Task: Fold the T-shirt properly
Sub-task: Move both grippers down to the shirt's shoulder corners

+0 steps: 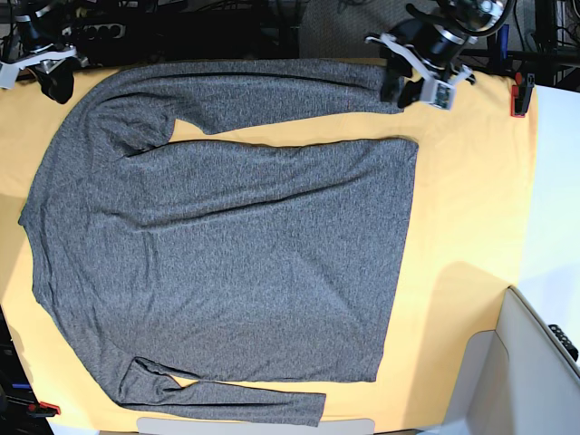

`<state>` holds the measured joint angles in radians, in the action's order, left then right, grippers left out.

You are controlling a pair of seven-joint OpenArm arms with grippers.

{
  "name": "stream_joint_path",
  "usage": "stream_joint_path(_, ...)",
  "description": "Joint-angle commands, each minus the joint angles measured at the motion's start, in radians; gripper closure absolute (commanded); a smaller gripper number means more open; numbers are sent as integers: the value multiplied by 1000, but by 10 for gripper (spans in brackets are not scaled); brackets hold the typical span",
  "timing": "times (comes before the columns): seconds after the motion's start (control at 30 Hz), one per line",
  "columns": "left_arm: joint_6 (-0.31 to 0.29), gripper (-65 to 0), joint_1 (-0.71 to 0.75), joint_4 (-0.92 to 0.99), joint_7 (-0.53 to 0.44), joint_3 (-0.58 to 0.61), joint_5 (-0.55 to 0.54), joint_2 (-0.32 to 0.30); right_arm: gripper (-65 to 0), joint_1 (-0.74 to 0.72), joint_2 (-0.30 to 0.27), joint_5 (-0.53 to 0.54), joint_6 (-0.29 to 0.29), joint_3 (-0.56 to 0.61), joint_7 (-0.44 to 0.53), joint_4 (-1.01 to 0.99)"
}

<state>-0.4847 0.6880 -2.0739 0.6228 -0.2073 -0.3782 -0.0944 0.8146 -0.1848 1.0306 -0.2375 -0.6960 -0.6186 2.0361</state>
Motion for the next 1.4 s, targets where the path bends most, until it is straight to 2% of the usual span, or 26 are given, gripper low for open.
stream_joint_path(0.0, -19, -183, 2, -17, 1, -40, -6, -6, -202, -8, 0, 46, -32, -57, -20, 10)
stream_joint_path(0.1, -102, -187, -34, -15, 49, -105, -6, -6, -325, -87, 35, 129, -98, -189, -195, -18)
stream_joint_path(0.17, -111, -188, -57, -15, 99, -123, -6, -6, -367, -148, 55, 159, -118, -261, -304, -51)
stream_joint_path(0.3, -110, -188, -121, -6, 253, -134, -2, -6, -373, -275, 126, 165, -121, -363, -488, -140)
stream_joint_path(0.4, -115, -194, -166, -1, 323, -180, -6, 2, -373, -346, 149, 164, -121, -393, -559, -217)
stream_joint_path(0.5, -116, -227, -179, -1, 337, -189, -15, 31, -373, -380, 150, 164, -121, -390, -561, -274)
stream_joint_path(0.63, -116, -262, -176, -1, 337, -183, -46, 28, -373, -416, 149, 162, -121, -390, -561, -289)
stream_joint_path(0.73, -116, -262, -175, -1, 337, -189, -84, 28, -373, -455, 147, 152, -121, -386, -561, -289)
stream_joint_path(1.0, -116, -262, -175, -1, 339, -186, -91, 26, -373, -544, 158, 15, -118, -367, -565, -291)
stream_joint_path(1.27, -116, -261, -175, 0, 339, -182, -91, 26, -373, -567, 215, -63, -116, -365, -564, -404)
stream_joint_path(1.37, -116, -261, -175, 0, 339, -182, -91, 26, -373, -578, 219, -83, -116, -365, -564, -438)
